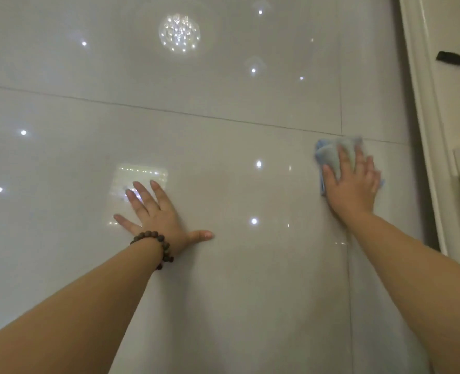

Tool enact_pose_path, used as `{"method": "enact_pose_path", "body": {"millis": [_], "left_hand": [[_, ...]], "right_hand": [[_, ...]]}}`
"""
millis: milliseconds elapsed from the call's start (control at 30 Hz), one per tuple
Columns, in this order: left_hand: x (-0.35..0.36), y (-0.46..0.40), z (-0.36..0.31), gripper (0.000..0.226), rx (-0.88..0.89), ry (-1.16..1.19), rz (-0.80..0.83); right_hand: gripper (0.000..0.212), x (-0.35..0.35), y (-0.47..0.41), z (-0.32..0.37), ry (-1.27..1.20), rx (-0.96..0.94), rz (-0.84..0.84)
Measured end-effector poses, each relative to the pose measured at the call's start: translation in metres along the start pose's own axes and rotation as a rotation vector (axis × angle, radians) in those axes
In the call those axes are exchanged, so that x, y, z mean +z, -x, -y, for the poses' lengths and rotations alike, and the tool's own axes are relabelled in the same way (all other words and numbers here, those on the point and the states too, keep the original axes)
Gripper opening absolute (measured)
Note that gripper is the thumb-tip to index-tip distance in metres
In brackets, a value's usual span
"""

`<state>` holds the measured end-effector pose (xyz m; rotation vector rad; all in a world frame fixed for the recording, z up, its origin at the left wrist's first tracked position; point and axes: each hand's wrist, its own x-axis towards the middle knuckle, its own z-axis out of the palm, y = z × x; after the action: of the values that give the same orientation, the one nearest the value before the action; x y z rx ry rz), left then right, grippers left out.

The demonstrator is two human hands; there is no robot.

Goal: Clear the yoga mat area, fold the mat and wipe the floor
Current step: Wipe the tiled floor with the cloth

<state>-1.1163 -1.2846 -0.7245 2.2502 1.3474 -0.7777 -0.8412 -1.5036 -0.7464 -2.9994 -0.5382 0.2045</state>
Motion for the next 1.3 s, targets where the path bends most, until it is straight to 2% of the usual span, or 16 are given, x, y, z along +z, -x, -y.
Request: {"method": "enact_pose_path", "body": {"millis": [67,133,233,300,367,400,467,567,700,767,867,933,1000,1067,1200,1300], "left_hand": [[0.004,0.001,0.001,0.163,0.014,0.011,-0.05],[0.007,0.004,0.005,0.159,0.035,-0.005,-0.099],[0.01,0.01,0.011,0.151,0.082,-0.042,-0.153],[0.011,0.009,0.013,0.149,0.097,-0.048,-0.157],[0.01,0.007,0.014,0.148,0.101,-0.046,-0.138],[0.009,0.007,0.016,0.146,0.105,-0.047,-0.131],[0.009,0.008,0.022,0.137,0.125,-0.03,-0.154],[0.01,0.013,0.038,0.111,0.173,0.08,-0.293],[0.022,0.033,0.069,0.096,0.134,0.111,-0.439],[0.033,0.042,0.088,0.093,0.049,0.102,-0.447],[0.045,0.047,0.116,0.091,-0.06,0.105,-0.432],[0.048,0.049,0.135,0.089,-0.119,0.115,-0.425],[0.049,0.049,0.156,0.088,-0.155,0.115,-0.43],[0.048,0.047,0.183,0.089,-0.198,0.087,-0.439],[0.038,0.038,0.25,0.092,-0.388,0.084,-0.494],[0.032,0.031,0.285,0.102,-0.526,0.144,-0.461]], "right_hand": [[0.058,0.002,0.015,0.025,-0.095,0.274,-0.031],[0.056,0.012,0.044,0.076,-0.153,0.292,-0.034],[0.055,0.036,0.111,0.141,-0.09,-0.185,-0.041],[0.055,0.04,0.139,0.143,-0.022,-0.531,-0.017],[0.055,0.036,0.13,0.109,-0.011,-0.725,0.036],[0.057,0.032,0.123,0.085,0.009,-0.728,0.034],[0.062,0.026,0.108,0.028,0.055,-0.547,0.002],[0.067,0.012,0.102,-0.032,0.031,-0.096,-0.011],[0.057,0.011,0.121,0.024,-0.177,0.416,-0.019],[0.056,0.025,0.156,0.083,-0.16,0.19,-0.078],[0.054,0.046,0.221,0.15,-0.028,-0.62,0.006],[0.052,0.048,0.228,0.16,0.019,-1.034,0.1],[0.053,0.045,0.199,0.152,0.024,-1.208,0.096],[0.055,0.044,0.162,0.133,0.029,-1.053,0.062],[0.07,0.027,0.104,0.102,0.024,-0.344,0.015],[0.062,0.022,0.115,0.141,-0.076,0.011,0.053]]}}
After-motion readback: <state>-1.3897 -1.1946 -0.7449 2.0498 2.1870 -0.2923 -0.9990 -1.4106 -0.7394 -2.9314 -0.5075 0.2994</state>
